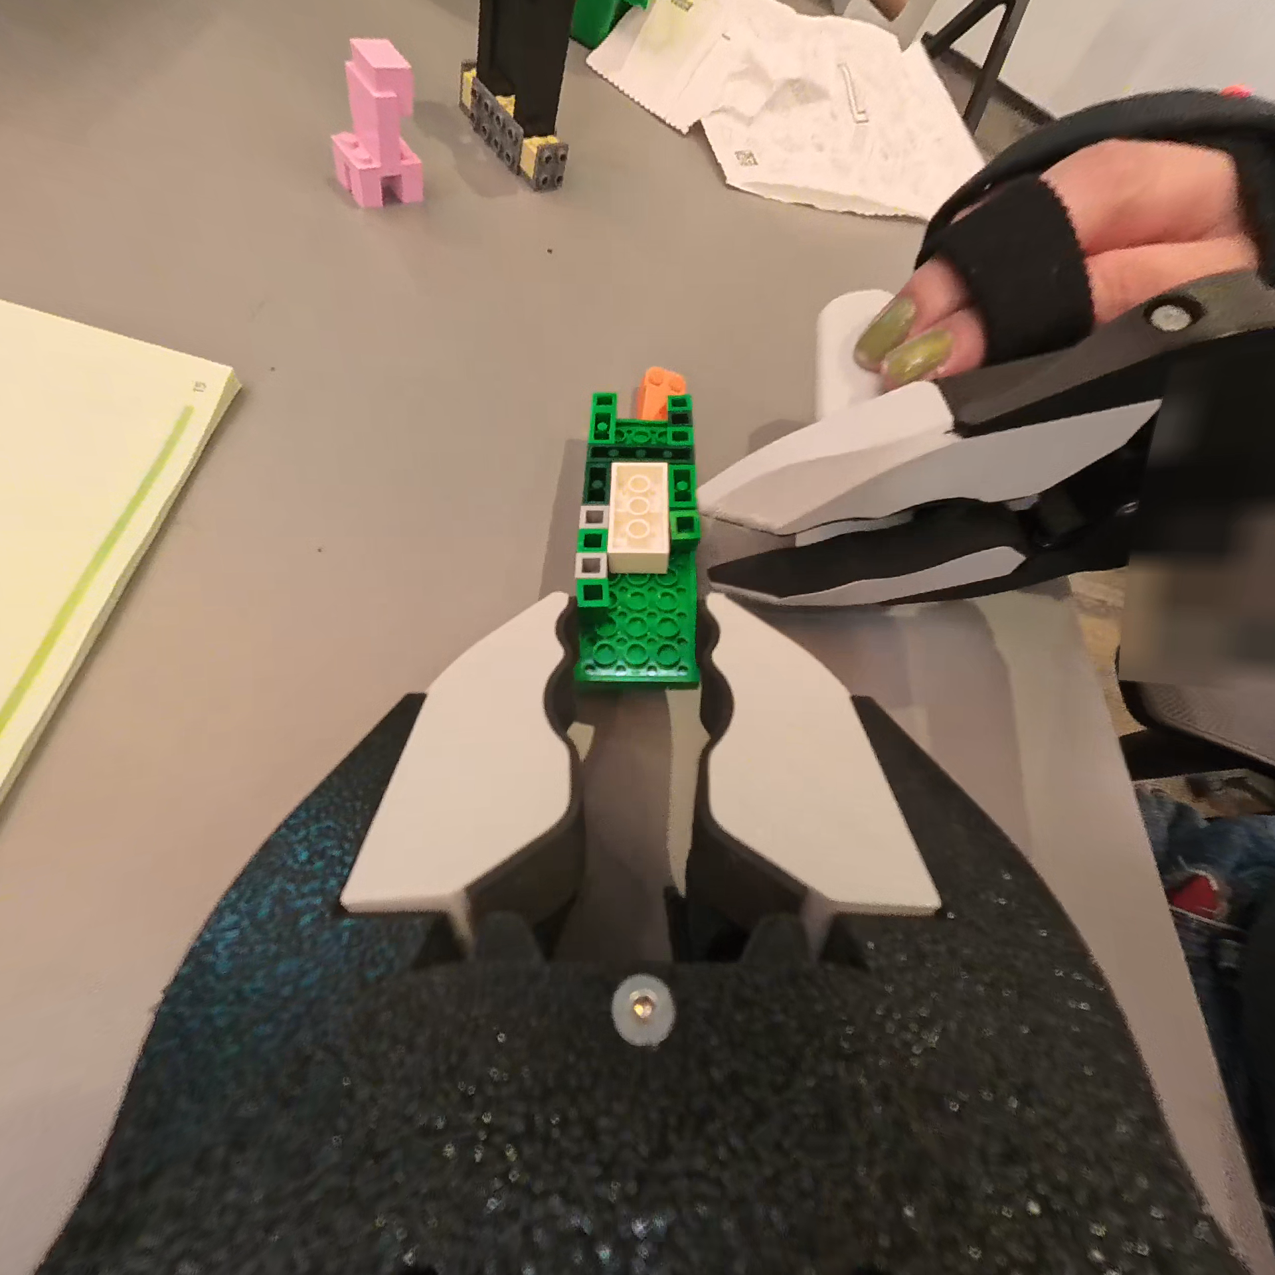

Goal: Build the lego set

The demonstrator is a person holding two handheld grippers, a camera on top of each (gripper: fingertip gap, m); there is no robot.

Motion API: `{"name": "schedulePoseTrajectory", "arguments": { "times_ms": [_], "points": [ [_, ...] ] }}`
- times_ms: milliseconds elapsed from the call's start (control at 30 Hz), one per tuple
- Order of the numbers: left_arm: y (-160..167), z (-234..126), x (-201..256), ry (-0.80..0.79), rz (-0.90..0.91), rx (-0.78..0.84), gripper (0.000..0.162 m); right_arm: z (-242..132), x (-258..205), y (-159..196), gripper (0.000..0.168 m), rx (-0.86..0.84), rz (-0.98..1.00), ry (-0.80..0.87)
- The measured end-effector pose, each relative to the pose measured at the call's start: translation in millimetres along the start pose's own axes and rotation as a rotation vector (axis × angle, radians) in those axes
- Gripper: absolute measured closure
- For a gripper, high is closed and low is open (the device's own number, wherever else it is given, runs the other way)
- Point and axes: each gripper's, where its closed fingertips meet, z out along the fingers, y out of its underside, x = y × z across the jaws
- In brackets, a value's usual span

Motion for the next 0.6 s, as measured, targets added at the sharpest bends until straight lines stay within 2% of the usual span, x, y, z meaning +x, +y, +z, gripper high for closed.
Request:
{"name": "schedulePoseTrajectory", "arguments": {
  "times_ms": [167, 367, 600],
  "points": [
    [-1, -1, 0, 0.022, -0.030, 0.011, 0.130, 7, 0, 4, 0.137, -0.031, -0.015, -0.001],
    [-1, 1, 2, 0.028, -0.023, 0.005, 0.130, 14, 1, 9, 0.148, -0.078, -0.058, 0.020],
    [1, 2, 2, 0.015, -0.010, -0.012, 0.130, 13, 4, 12, 0.150, -0.134, -0.094, 0.063]
  ]
}}
